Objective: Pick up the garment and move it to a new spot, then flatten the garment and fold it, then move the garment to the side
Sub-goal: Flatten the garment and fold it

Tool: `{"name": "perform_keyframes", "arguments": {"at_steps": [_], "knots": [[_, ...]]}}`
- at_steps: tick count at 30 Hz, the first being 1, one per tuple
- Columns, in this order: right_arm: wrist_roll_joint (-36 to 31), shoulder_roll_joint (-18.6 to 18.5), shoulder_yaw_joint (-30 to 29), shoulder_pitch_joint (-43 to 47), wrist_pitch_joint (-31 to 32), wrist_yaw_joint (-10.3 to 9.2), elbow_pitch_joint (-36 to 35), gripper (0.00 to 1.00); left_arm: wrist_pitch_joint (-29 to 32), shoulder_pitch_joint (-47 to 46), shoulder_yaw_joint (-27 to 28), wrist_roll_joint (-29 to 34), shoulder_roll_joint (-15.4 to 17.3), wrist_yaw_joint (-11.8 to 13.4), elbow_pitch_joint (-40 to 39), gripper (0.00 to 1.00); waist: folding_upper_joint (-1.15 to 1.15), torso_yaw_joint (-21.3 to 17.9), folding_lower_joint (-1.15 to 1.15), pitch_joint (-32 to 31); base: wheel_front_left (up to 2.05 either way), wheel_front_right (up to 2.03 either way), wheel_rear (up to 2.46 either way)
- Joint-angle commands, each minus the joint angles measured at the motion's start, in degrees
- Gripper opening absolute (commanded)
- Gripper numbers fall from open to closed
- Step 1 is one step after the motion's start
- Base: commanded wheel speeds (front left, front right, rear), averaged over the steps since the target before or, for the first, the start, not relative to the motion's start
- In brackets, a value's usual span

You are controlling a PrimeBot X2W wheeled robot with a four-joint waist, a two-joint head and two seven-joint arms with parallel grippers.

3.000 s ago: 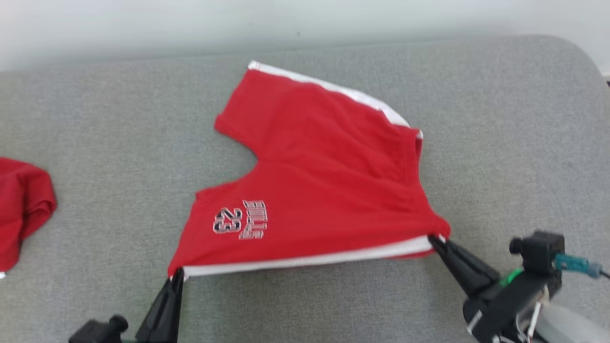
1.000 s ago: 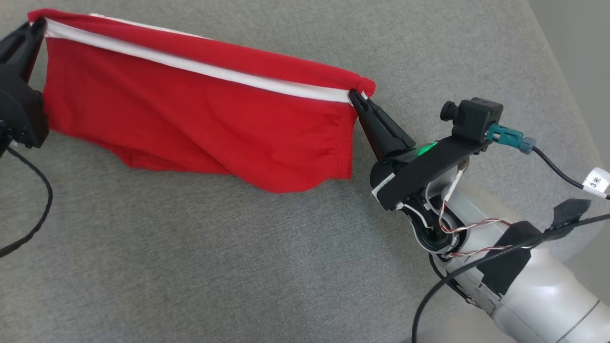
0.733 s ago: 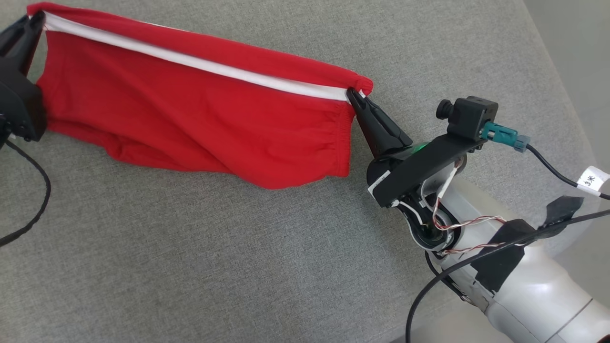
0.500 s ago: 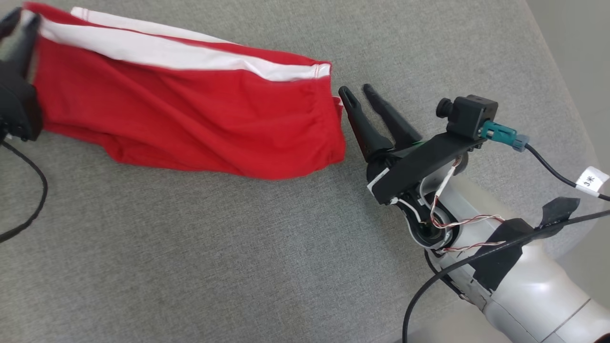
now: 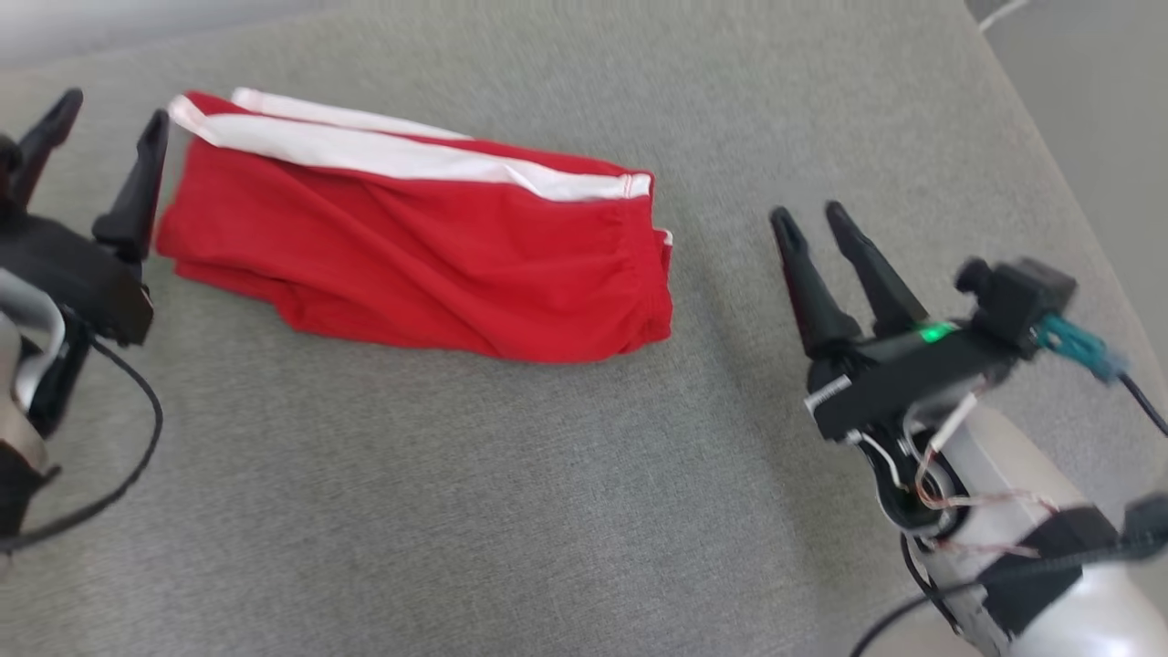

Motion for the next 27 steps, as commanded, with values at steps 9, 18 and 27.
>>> {"name": "perform_keyframes", "arguments": {"at_steps": [9,18,27], "knots": [[-11.5,3.2,-11.8,11.2,-0.1,-0.06,-6.3,1.00,-1.6,8.8,4.0,-1.4,-1.4,4.2,-6.9,1.00,0.00,3.6,0.01,-5.5,0.00,0.00,0.00],[-19.1,9.5,-23.5,22.7,-0.1,-0.06,-13.2,1.00,-1.6,18.6,10.8,2.5,-6.2,8.2,-16.8,1.00,0.00,6.0,0.01,-6.8,0.00,0.00,0.00],[-22.6,12.7,-24.3,27.7,-0.1,-0.06,-16.1,1.00,-1.6,21.4,13.8,6.2,-11.5,6.8,-14.6,1.00,0.00,6.4,0.01,-6.7,0.00,0.00,0.00]]}}
